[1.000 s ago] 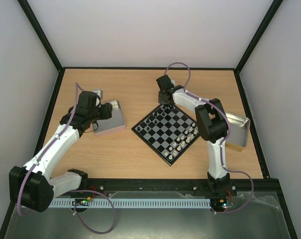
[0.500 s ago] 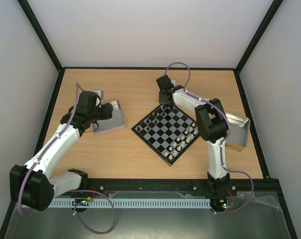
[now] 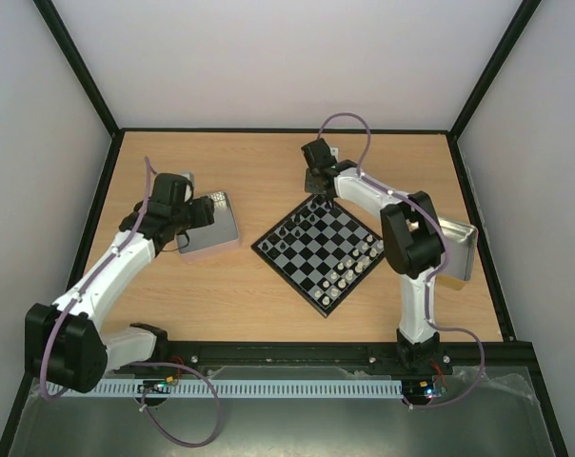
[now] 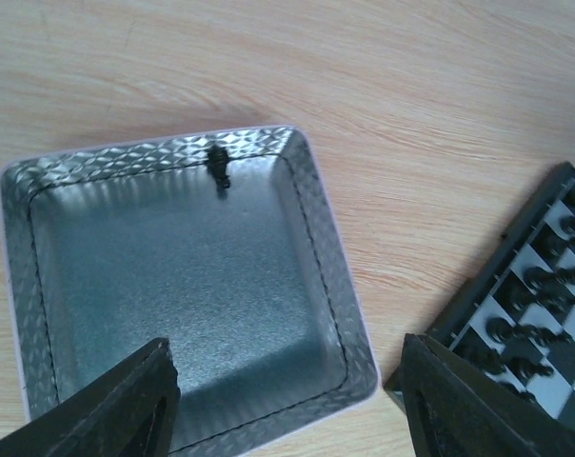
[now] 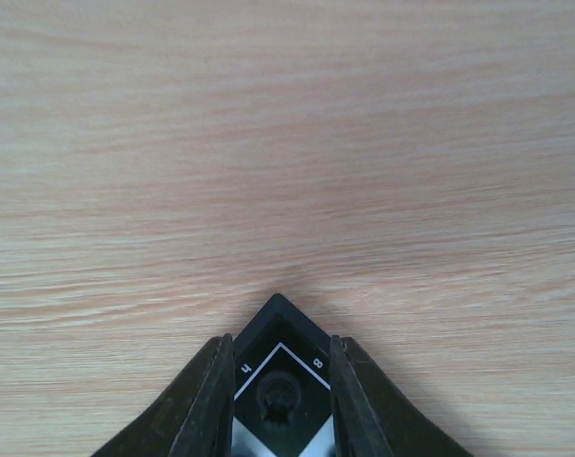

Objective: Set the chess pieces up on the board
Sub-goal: Place the chess piece on the chessboard, then pick up the chess piece from the storage box.

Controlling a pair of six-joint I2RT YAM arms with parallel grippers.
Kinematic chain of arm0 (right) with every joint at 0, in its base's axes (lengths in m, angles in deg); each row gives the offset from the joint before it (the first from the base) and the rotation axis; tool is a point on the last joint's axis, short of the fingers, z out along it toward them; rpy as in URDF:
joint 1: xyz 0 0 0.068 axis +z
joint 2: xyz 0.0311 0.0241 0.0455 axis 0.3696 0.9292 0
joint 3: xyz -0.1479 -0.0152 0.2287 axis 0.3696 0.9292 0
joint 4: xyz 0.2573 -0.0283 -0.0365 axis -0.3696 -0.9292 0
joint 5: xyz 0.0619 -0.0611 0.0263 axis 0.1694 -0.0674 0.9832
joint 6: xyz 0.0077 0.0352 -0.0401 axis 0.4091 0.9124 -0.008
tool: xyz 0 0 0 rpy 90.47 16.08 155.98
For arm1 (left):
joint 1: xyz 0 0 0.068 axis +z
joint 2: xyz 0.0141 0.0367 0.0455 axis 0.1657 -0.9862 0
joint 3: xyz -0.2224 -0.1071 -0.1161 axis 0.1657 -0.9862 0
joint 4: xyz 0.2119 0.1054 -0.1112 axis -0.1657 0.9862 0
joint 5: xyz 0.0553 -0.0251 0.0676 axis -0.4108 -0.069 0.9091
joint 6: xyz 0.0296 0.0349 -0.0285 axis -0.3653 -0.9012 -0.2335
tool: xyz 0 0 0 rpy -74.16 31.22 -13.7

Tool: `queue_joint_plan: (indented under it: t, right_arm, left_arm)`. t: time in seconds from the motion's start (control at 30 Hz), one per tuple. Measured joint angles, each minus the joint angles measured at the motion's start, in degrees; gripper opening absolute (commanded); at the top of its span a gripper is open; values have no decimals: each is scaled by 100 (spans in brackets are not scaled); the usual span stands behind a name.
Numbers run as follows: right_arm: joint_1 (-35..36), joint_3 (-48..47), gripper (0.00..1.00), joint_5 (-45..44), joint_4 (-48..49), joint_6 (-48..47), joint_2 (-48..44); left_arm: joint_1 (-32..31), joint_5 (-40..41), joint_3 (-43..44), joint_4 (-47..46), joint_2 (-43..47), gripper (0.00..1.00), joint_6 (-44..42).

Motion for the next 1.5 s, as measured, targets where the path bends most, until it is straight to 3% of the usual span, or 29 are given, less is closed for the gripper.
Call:
queue_joint_plan:
  t: [0.13, 0.33, 0.63, 0.87, 1.27, 1.5]
  right_arm:
    - [0, 249, 29, -2, 208, 68, -533]
    - [0, 920, 29, 4, 667, 127, -1482]
    - [0, 1803, 29, 138, 1047, 208, -2258]
    - [0, 1985, 28, 223, 1185, 232, -2341]
    - [0, 2122, 28, 291, 1309, 352, -2643]
    - [0, 2151, 27, 337, 1351, 396, -2677]
  left_arm:
    - [120, 232, 2, -11, -391, 63, 518]
    - [286, 363, 52, -315, -1434, 43, 1174]
    - [306, 363, 656, -1064, -2955, 39, 1475]
    - [306, 597, 1130, -1274, -3740, 29, 1576]
    - [302, 717, 1609, -1303, -4308, 24, 1493]
    - [302, 702, 1687, -1213, -4358, 4, 1392]
